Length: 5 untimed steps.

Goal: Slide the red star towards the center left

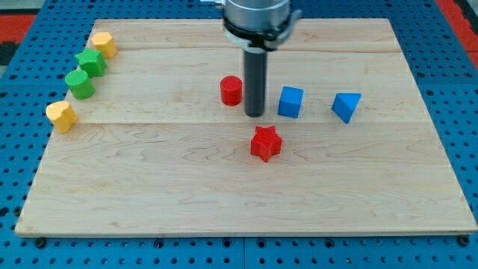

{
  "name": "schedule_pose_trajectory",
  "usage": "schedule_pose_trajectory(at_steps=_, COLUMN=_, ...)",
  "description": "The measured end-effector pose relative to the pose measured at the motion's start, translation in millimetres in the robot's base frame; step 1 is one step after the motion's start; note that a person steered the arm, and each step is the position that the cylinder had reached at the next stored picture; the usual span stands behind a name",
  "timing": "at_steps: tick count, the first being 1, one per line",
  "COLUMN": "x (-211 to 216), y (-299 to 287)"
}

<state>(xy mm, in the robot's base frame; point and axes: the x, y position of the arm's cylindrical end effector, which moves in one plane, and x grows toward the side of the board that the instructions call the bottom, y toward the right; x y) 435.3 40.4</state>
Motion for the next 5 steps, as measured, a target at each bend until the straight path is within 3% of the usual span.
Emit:
schedule_pose_trajectory(at_steps=1, x=48.7, y=51.5)
schedule_pose_trajectory(at_steps=2, x=74.3, y=34.6)
schedule_pose_trajectory(at_steps=3, x=68.5, y=-47.4)
schedule_pose_trajectory(at_steps=4, x=30.5, y=-101.0)
schedule_pose_trajectory(at_steps=5, x=58.7, y=-51.2)
